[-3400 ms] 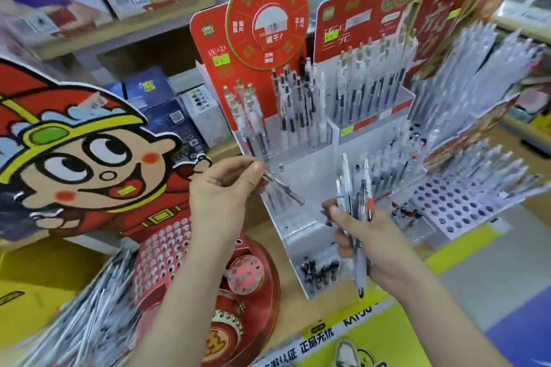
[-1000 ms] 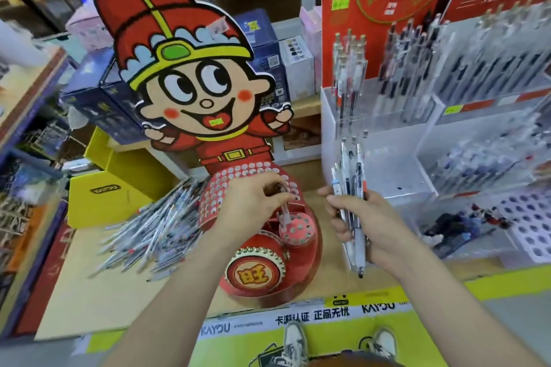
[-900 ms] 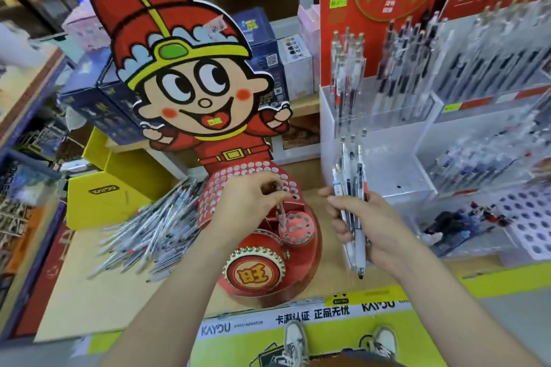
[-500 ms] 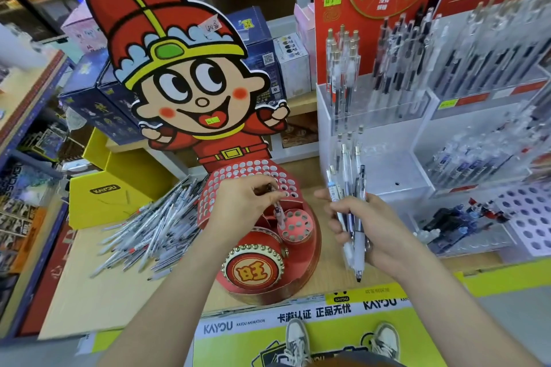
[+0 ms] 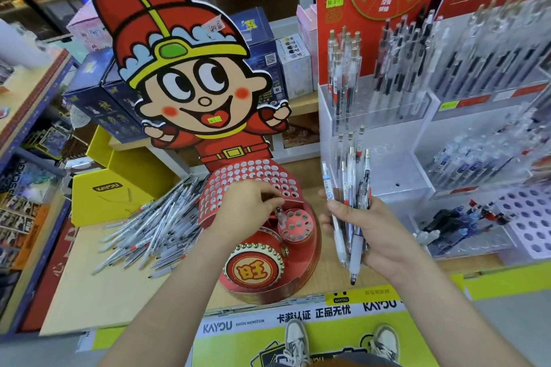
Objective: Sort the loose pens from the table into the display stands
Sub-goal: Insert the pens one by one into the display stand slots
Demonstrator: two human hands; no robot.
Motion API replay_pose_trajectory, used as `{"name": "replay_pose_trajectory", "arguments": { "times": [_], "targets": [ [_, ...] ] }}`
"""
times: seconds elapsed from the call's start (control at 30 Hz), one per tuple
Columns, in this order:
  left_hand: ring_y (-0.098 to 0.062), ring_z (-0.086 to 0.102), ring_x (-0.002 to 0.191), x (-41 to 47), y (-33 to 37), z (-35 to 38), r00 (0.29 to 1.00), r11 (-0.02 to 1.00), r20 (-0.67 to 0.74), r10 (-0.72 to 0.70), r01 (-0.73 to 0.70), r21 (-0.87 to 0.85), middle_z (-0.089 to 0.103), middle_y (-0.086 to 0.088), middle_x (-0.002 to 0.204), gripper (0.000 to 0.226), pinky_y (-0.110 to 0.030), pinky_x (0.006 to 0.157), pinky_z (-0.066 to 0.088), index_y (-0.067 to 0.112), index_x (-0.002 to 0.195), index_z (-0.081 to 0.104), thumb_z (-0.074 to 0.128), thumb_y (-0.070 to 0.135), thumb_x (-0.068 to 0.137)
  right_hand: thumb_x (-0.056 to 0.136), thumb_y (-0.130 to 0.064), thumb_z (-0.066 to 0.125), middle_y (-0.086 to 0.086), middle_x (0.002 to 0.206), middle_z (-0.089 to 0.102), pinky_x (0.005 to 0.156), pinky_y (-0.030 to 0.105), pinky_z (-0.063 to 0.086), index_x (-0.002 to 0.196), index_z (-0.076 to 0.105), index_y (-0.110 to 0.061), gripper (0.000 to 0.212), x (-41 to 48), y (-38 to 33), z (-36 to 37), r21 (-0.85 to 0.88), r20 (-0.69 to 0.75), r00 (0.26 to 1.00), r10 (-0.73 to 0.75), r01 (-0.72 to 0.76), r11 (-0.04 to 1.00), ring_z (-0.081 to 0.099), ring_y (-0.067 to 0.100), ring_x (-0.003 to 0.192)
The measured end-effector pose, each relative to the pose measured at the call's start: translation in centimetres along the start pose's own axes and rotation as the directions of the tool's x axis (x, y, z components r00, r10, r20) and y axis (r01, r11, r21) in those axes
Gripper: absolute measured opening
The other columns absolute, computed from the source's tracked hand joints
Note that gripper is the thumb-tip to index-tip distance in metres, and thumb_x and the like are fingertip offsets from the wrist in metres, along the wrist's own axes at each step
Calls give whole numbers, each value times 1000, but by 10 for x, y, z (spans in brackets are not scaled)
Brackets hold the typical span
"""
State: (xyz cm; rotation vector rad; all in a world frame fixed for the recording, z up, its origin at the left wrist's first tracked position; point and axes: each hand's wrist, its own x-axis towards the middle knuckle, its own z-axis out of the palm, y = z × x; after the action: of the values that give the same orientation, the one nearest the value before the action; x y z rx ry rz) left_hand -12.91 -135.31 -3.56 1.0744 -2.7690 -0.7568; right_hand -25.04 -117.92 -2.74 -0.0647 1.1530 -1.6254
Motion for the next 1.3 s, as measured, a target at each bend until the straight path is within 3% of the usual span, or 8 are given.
{"name": "replay_pose_trajectory", "arguments": {
  "times": [0.4, 0.5, 0.63, 0.77, 0.87, 0.93, 1.1, 1.3],
  "targets": [
    [-9, 61, 63, 12, 8, -5, 989, 994, 127, -74, 62, 95, 73, 4, 73, 19, -27, 59, 51, 20, 82, 79, 65, 31, 88, 73, -8, 64, 15, 78, 73, 53, 27, 57, 92, 66, -5, 19, 0, 5, 9, 70, 35, 999, -13, 10, 997, 70, 19, 60],
    [-13, 36, 43, 16, 3, -7, 965, 986, 215, -151, 161, -31, 45, -10, 52, 43, -28, 48, 33, -1, 65, 64, 61, 32, 91, 75, -9, 64, 14, 78, 73, 54, 27, 57, 93, 64, -5, 18, 1, 6, 10, 44, 48, 998, -31, 29, 999, 69, 18, 60],
    [-13, 29, 42, 13, 1, -8, 958, 981, 237, -161, 182, -70, 35, -2, 49, 51, -25, 46, 26, 9, 54, 51, 58, 41, 93, 74, -9, 65, 15, 80, 73, 54, 27, 57, 94, 64, -6, 20, 1, 4, 9, 45, 77, 997, -30, 27, 999, 69, 19, 61],
    [-12, 51, 54, 11, 12, -12, 976, 995, 197, -91, 97, -20, 58, 6, 59, 28, -27, 54, 42, 22, 80, 76, 59, 41, 93, 77, -7, 64, 18, 81, 70, 51, 27, 53, 103, 69, -5, 26, 0, 2, 8, 53, 144, 990, 11, -19, 998, 64, 21, 57],
    [-7, 52, 59, 4, 39, -30, 997, 898, -12, -75, 63, -435, 62, 9, 64, 29, -27, 61, 46, 17, 91, 74, 51, 32, 98, 80, -6, 62, 19, 79, 67, 46, 25, 49, 114, 66, -2, 35, -2, 0, 5, 87, 210, 977, 32, -51, 995, 59, 20, 53],
    [-11, 63, 71, 0, 61, -42, 993, 697, 108, -50, 112, -709, 73, 3, 83, 36, -29, 69, 54, 15, 98, 73, 43, 35, 101, 78, -12, 73, 20, 78, 67, 46, 24, 47, 108, 69, -3, 32, -4, -2, 3, 88, 276, 961, 28, -54, 995, 59, 20, 52],
    [-13, 65, 73, 9, 74, -44, 933, 634, 346, 96, 210, -744, 72, -2, 82, 25, -26, 66, 52, 9, 95, 74, 58, 28, 93, 61, -22, 91, 20, 76, 66, 49, 26, 46, 90, 73, -8, 37, -7, -7, -1, 25, 412, 910, 40, -55, 998, 57, 21, 53],
    [-9, 62, 60, 19, 75, -53, 863, 751, 484, 146, 221, -622, 69, -1, 66, 13, -20, 60, 49, 9, 80, 75, 77, 19, 72, 79, -7, 65, 21, 72, 65, 47, 26, 44, 85, 73, -8, 9, -10, -9, -2, -60, 418, 900, 123, -108, 992, 56, 22, 49]
  ]
}}
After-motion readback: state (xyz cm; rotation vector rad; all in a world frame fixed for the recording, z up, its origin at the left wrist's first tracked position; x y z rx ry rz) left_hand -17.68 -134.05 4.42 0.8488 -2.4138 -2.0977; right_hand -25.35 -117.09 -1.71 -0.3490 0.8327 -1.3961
